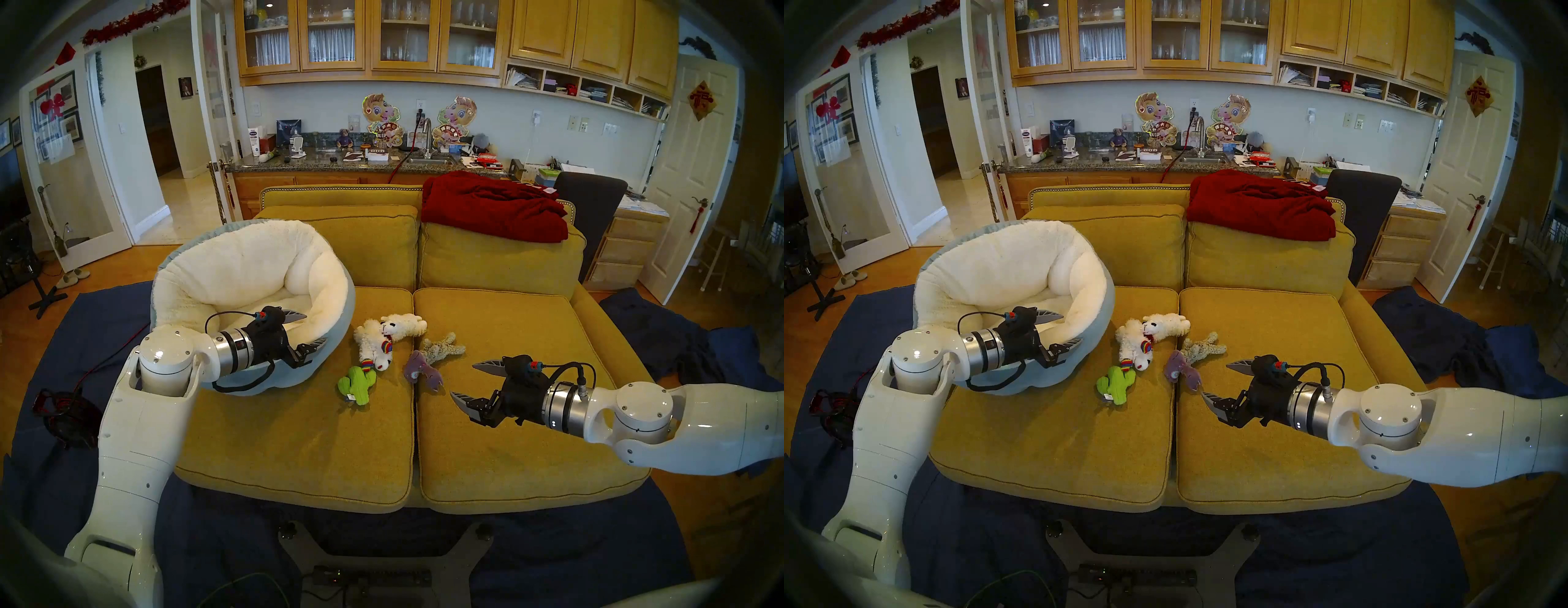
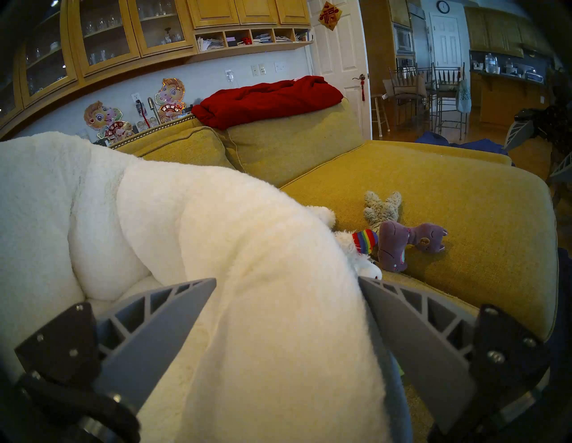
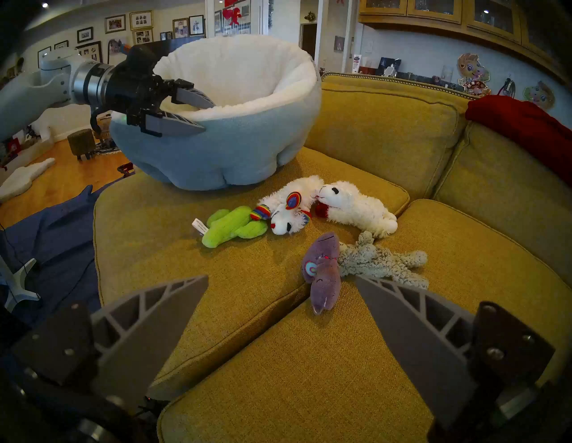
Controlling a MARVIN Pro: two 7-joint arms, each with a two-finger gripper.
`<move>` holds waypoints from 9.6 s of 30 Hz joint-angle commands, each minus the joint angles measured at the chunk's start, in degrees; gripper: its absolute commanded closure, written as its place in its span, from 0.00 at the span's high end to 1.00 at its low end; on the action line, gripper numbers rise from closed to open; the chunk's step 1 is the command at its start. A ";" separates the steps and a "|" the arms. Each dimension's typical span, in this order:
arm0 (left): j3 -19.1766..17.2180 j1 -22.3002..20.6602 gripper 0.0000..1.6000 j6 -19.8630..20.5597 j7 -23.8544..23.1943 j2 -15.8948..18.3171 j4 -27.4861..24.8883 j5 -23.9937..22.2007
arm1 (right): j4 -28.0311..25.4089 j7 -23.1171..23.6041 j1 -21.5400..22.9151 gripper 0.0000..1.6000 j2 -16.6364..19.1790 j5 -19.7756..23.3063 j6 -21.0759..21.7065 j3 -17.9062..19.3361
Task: Put toys into dog bed
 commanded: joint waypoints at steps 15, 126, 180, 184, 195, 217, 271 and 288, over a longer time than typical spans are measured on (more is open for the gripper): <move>-1.93 -1.78 1.00 1.86 -1.93 0.81 -4.33 -2.33 | -0.11 -0.08 1.13 1.00 -0.09 0.06 -0.33 0.97; -12.01 -1.59 1.00 19.53 -8.23 3.33 -16.85 -6.04 | 22.65 -6.94 -4.89 1.00 -32.07 9.57 21.39 10.36; -11.99 -1.58 1.00 19.52 -8.16 3.36 -16.86 -6.12 | 22.29 -12.53 -1.81 1.00 -28.24 6.98 22.60 10.12; -11.99 -1.59 1.00 19.52 -8.16 3.36 -16.86 -6.12 | 23.64 -12.25 -1.67 1.00 -29.27 6.91 23.97 9.84; -11.98 -1.58 1.00 19.52 -8.15 3.37 -16.86 -6.13 | 27.00 -7.86 -1.71 1.00 -31.45 8.88 26.37 10.35; -11.98 -1.59 1.00 19.52 -8.14 3.37 -16.86 -6.15 | 33.41 -5.63 -3.55 1.00 -35.50 10.03 25.48 9.70; -11.83 -2.33 1.00 16.76 -9.22 1.87 -15.42 -8.21 | 2.29 -12.31 7.95 0.00 -9.33 5.92 19.16 9.91; -8.09 -1.07 1.00 12.69 -20.79 2.42 -18.41 -11.89 | -8.21 -12.44 11.00 0.00 0.66 5.18 20.95 10.07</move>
